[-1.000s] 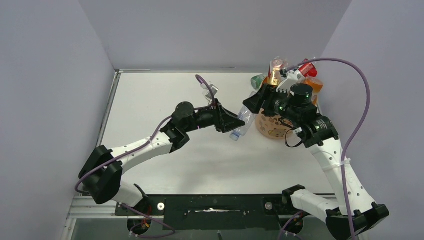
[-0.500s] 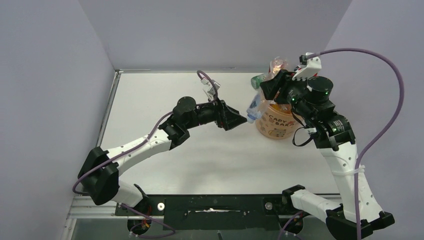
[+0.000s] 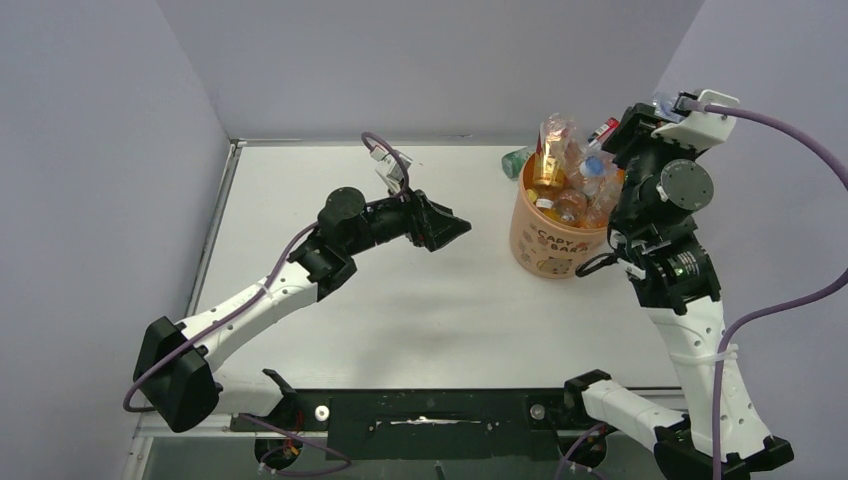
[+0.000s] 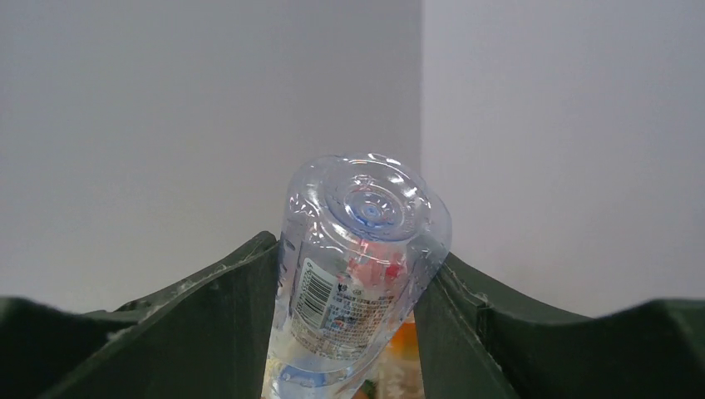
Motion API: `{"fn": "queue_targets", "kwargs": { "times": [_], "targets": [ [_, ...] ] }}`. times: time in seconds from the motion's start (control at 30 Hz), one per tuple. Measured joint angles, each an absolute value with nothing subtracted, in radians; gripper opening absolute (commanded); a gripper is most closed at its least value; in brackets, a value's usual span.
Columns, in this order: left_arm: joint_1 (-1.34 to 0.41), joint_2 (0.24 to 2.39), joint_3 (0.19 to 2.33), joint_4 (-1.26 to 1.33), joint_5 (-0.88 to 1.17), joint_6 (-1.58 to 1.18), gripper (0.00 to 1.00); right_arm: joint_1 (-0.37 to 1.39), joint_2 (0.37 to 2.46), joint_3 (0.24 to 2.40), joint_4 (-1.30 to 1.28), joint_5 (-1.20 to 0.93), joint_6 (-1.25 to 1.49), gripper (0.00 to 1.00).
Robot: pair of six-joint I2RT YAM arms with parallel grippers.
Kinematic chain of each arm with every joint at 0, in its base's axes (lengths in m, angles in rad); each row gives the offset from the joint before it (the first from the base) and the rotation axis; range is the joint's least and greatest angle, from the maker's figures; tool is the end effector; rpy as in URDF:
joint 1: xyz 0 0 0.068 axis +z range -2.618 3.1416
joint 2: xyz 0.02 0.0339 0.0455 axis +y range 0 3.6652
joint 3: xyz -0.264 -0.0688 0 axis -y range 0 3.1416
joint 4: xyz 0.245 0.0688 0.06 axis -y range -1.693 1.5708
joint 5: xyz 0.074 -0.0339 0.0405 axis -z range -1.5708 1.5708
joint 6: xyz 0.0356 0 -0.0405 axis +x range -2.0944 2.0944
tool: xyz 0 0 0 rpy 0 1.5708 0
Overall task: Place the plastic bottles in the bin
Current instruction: Place the plastic bottle in the trash bin.
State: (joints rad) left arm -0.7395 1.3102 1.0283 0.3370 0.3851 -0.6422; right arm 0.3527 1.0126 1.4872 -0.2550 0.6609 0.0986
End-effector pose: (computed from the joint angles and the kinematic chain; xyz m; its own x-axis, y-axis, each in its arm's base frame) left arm 0.2206 -0.2194 0.3640 -0.5075 -0.2884 -0.8120 0.7464 0.3236 -0.5815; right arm 0.1674 0.0383 0.5250 0.2319 0.1682 -0.9581 0.2680 0.9358 0.2291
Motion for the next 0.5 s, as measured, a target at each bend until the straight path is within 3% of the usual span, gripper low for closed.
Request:
{"fn": "queue_targets", "kwargs": {
  "times": [0.3, 0.5],
  "targets": [
    [-0.689, 1.298, 1.014, 0.309, 0.403, -0.642, 0.73, 0.297, 1.032, 1.378, 0.250, 0.957, -0.289, 0.43],
    [-0.672, 1.294, 1.005, 0.310, 0.428, -0.643, 0.73, 0.138, 1.115, 1.379, 0.334, 1.009, -0.346, 0.43]
  ]
}}
